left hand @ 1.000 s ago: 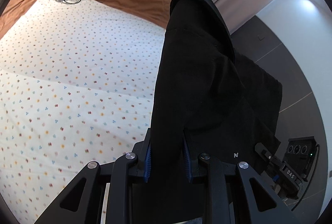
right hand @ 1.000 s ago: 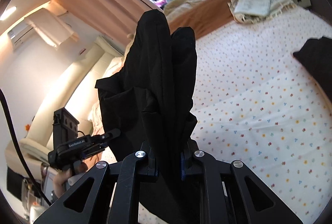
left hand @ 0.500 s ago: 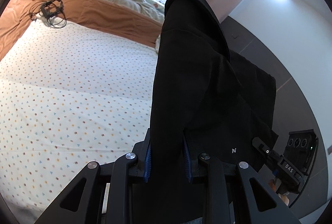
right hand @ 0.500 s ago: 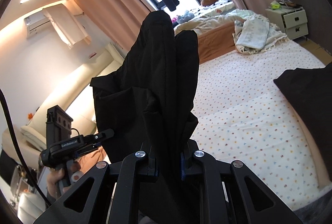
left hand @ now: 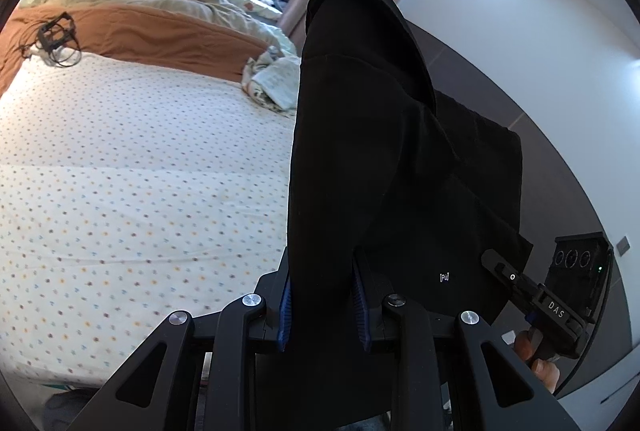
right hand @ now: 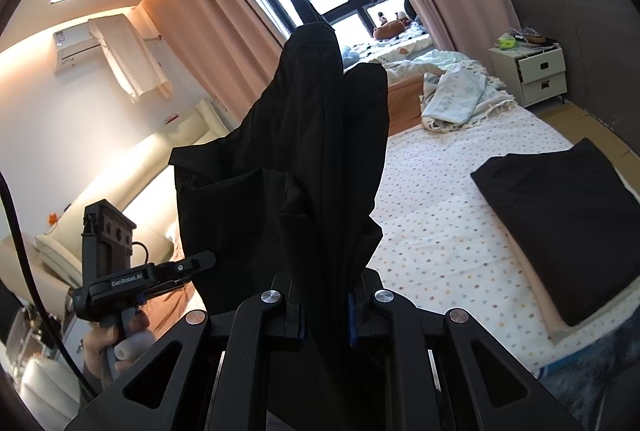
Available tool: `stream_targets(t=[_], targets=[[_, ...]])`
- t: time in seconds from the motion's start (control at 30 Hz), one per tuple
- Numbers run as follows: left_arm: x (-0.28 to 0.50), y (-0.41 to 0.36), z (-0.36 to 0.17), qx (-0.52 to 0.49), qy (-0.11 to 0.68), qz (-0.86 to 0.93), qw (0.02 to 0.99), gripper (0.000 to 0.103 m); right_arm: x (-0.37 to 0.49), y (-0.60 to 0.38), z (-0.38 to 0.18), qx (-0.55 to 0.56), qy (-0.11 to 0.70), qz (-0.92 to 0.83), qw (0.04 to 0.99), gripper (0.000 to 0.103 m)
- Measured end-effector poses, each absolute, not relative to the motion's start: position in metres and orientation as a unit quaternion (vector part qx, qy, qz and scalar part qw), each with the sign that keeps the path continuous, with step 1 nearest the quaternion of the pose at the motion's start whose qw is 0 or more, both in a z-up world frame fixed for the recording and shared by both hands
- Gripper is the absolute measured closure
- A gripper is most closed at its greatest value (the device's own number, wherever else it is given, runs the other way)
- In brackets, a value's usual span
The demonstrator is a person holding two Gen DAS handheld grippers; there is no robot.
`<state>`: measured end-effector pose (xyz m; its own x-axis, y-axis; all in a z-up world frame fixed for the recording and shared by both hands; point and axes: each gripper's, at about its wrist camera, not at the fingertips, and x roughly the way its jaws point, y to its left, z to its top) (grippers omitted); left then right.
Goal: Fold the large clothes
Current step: 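Lift the folded black shirt with both grippers and carry it to the clothes stack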
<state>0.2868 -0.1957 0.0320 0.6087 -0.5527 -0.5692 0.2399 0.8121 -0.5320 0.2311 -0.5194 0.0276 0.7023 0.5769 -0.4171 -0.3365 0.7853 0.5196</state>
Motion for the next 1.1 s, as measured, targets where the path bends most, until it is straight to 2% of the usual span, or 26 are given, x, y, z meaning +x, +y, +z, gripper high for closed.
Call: stream_targets(t=[0.73, 1.1], targets=[[0.335, -0.364, 0.06, -0.162, 0.374, -0.359, 0.839, 0.077, 0.221, -0.666, 0.073, 0.164, 0.247, 0.163, 0.941, 0.087], [0.379, -0.432, 0.064, -0.139, 0.377, -0.409, 0.819, 0.076, 0.246, -0.71, 0.095, 0.136, 0.239, 0.121, 0.954, 0.087]])
